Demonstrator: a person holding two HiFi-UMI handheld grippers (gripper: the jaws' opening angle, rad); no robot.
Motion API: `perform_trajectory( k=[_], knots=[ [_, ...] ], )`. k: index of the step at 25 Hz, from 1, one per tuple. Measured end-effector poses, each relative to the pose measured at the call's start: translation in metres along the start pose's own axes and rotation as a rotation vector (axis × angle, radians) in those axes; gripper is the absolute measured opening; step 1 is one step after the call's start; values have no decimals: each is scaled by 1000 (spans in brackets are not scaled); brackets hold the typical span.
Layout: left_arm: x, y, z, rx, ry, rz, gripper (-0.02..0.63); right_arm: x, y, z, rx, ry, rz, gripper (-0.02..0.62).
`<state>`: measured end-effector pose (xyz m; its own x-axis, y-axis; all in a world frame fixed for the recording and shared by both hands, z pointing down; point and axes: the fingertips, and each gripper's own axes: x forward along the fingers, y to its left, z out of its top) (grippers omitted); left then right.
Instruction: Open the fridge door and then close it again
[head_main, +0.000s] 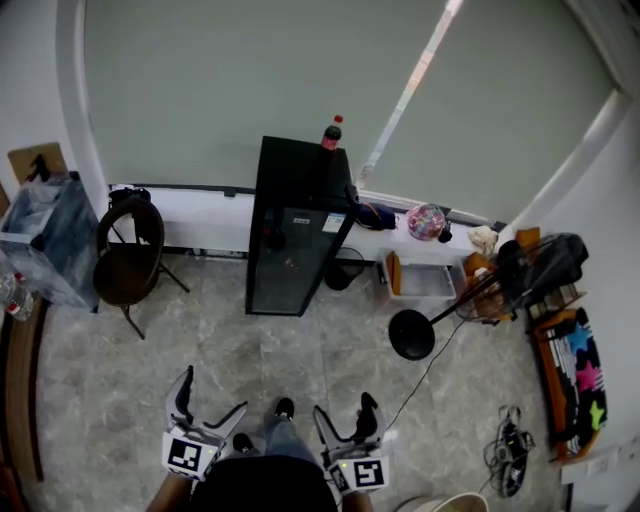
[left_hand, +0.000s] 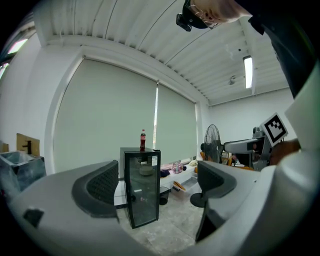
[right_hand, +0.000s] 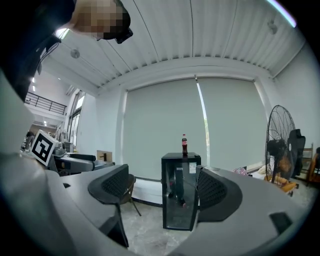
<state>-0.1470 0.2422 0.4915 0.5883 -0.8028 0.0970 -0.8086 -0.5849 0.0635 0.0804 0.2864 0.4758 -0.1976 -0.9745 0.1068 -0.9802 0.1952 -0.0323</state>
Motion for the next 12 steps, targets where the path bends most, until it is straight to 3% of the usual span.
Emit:
perform_trajectory(
  k=[12],
  knots=[
    [49,37,-4,23,8,60,480,79,-19,12,-13,-64,56,414]
  ],
)
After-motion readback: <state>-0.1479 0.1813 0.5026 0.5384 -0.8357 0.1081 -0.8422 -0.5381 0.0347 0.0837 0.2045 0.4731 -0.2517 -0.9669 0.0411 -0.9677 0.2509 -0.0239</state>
